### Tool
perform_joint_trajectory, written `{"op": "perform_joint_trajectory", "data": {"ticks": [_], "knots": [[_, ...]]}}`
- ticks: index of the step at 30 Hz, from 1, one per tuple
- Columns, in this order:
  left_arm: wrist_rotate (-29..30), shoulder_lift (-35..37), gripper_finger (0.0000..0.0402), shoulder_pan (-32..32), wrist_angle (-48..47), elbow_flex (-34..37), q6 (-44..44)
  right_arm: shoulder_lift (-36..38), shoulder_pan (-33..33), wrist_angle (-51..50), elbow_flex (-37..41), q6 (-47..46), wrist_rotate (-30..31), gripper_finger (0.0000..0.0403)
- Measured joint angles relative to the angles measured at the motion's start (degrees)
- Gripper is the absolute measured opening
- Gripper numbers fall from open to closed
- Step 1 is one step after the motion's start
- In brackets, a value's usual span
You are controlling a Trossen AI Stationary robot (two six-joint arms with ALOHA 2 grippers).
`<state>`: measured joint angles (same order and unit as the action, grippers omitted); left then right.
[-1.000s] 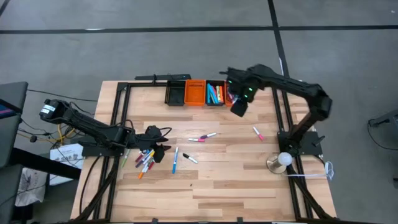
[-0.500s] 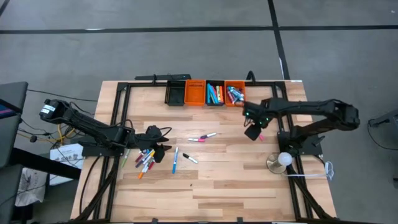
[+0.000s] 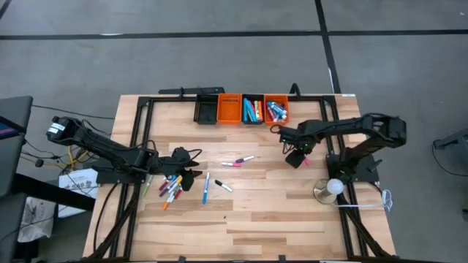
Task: Pick & Place Markers
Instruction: Put the white pink highlighter pen into the left orange bin
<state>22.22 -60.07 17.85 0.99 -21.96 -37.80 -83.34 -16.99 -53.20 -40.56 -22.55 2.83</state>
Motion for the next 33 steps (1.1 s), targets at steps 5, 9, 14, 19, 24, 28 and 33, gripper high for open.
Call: {"op": "perform_joint_trajectory", "data": {"ticks": [5,9,14,19,24,28,33], "knots": [[0.0,0.0,0.0214,0.0,0.0,0.0,0.0,-6.3,-0.5,-0.4,-0.3,1.6,-0.1,0.0162],[0.0,0.0,0.0214,0.0,0.2,0.0,0.0,-9.5,-1.3,-0.2,-0.8,4.4,-1.5,0.0157],[0.0,0.0,0.0214,0.0,0.3,0.0,0.0,-8.9,-1.8,1.0,-0.7,7.3,-5.0,0.0104],[0.0,0.0,0.0214,0.0,0.3,0.0,0.0,-5.3,-1.8,1.9,-0.5,7.4,-5.6,0.0023],[0.0,0.0,0.0214,0.0,0.4,0.0,0.0,-2.7,-1.5,3.1,-0.8,7.4,-7.1,0.0035],[0.0,0.0,0.0214,0.0,0.4,0.0,0.0,-1.0,-0.2,3.1,-1.0,8.0,-11.2,0.0041],[0.0,0.0,0.0214,0.0,0.4,0.0,0.1,1.1,1.9,7.1,-4.2,9.1,-12.0,0.0018]]}}
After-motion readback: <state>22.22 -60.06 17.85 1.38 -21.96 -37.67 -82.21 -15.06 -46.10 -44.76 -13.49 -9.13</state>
